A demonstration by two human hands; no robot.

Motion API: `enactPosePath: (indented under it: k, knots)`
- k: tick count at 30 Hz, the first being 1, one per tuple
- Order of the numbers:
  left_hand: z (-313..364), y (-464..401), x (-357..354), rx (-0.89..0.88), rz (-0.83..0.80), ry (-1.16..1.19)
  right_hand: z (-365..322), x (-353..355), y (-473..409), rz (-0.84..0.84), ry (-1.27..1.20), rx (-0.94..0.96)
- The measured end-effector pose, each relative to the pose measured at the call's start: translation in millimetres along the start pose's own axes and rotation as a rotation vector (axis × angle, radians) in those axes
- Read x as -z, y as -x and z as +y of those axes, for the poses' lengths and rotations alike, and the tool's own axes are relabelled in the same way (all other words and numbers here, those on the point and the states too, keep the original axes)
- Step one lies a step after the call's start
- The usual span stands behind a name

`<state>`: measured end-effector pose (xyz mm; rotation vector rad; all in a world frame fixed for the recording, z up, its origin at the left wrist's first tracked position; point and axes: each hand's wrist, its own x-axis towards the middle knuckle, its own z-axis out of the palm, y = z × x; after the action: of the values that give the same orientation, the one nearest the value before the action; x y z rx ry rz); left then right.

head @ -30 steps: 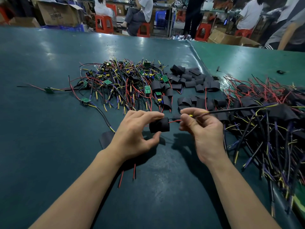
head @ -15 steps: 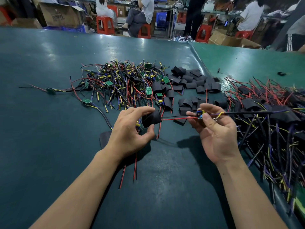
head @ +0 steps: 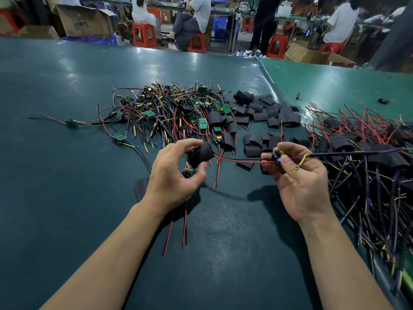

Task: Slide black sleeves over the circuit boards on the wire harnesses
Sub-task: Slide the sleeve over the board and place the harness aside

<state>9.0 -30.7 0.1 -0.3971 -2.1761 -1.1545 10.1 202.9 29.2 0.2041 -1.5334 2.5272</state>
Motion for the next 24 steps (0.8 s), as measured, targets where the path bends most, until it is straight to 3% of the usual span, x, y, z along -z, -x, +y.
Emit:
enactPosePath:
  k: [15, 24]
  knots:
    - [-1.1, 0.2, 1.5, -0.081, -0.019, -0.015, -7.8, 4.9, 0.3, 0.038, 0.050, -0.051]
    - [3.7, -0.3, 2.8, -0.220, -0.204, -0.160, -0.5, -6.6, 0.8, 0.035, 0.008, -0.030]
